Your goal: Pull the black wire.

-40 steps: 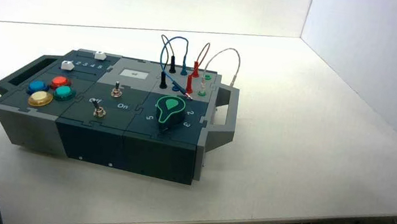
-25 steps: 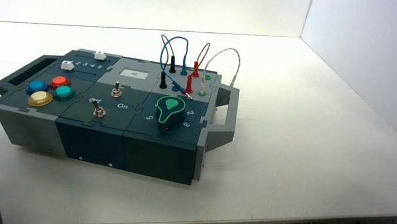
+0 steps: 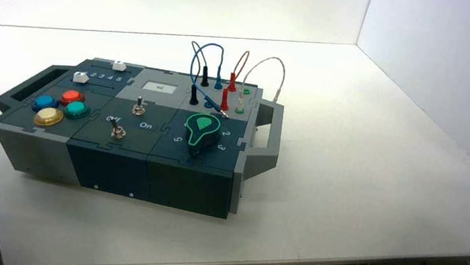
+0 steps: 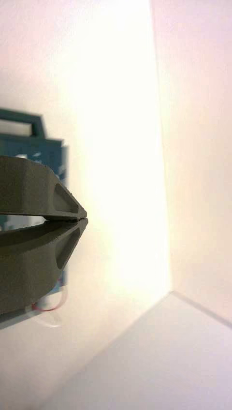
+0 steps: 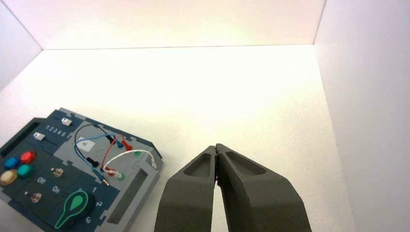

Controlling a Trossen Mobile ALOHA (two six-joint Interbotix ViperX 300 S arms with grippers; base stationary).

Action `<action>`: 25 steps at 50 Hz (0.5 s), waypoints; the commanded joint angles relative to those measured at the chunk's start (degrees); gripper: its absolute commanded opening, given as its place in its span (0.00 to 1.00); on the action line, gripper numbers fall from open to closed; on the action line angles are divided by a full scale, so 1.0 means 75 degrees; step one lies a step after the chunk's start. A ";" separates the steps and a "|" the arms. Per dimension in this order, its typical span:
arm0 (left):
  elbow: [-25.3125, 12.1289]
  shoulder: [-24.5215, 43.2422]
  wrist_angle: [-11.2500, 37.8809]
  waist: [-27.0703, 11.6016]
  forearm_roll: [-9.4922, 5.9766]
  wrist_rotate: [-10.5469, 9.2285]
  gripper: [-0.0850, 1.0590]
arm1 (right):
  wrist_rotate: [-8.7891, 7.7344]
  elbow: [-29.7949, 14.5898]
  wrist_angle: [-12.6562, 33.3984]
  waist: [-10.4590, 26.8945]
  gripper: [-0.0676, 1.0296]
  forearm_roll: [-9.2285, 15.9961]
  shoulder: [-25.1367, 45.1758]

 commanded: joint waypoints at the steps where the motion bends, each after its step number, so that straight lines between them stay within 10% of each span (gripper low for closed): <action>1: -0.0152 0.0773 -0.0070 -0.0410 0.0000 0.0059 0.05 | 0.0012 -0.0094 -0.0070 0.0012 0.04 0.0023 0.0094; 25: -0.0105 0.2016 0.0270 -0.0820 -0.0023 0.0328 0.05 | 0.0023 -0.0082 -0.0176 0.0000 0.04 0.0023 0.0188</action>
